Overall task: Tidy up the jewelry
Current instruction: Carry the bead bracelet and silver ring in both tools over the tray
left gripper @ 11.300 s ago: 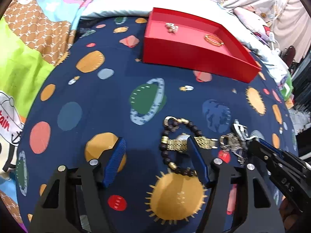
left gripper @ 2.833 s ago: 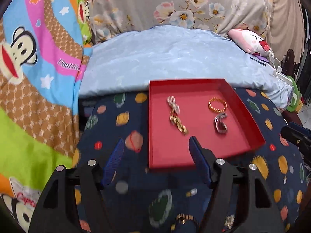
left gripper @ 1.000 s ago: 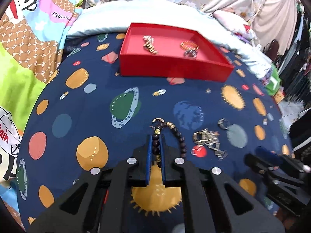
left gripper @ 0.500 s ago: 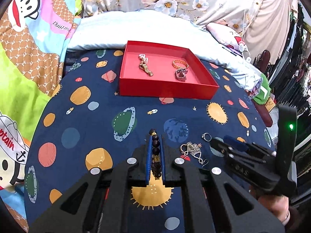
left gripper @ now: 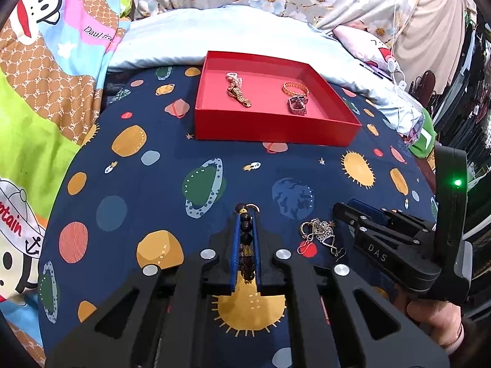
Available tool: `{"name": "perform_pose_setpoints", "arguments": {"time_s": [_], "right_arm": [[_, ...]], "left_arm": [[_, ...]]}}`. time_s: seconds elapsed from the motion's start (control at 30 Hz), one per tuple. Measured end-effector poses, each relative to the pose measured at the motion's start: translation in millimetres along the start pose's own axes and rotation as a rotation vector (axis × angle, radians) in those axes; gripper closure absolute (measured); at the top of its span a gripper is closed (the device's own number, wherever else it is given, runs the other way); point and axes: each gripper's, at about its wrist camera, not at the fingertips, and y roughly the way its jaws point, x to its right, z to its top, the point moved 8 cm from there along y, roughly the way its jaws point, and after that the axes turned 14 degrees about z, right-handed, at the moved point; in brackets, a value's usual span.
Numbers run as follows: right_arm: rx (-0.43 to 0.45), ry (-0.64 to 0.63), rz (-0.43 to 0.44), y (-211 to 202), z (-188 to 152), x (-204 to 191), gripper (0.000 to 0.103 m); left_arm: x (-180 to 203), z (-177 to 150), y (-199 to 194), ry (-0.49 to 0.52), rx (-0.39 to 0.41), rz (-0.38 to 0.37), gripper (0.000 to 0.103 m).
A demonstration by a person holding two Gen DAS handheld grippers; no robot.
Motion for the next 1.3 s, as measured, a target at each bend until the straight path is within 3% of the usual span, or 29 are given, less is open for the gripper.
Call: {"name": "perform_pose_setpoints", "arguments": {"time_s": [0.73,1.07,1.3], "right_arm": [[0.096,0.008,0.031,-47,17,-7,0.081],[0.143,-0.016,0.065,-64,53,-8,0.081],[0.171,-0.035,0.081,-55,107,0,0.081]], "left_arm": [[5,5,-5,0.016,0.004,0.022,0.096],[15,66,-28,0.018,0.107,-0.02,0.096],[29,132,-18,0.036,0.185,-0.023,0.096]]}}
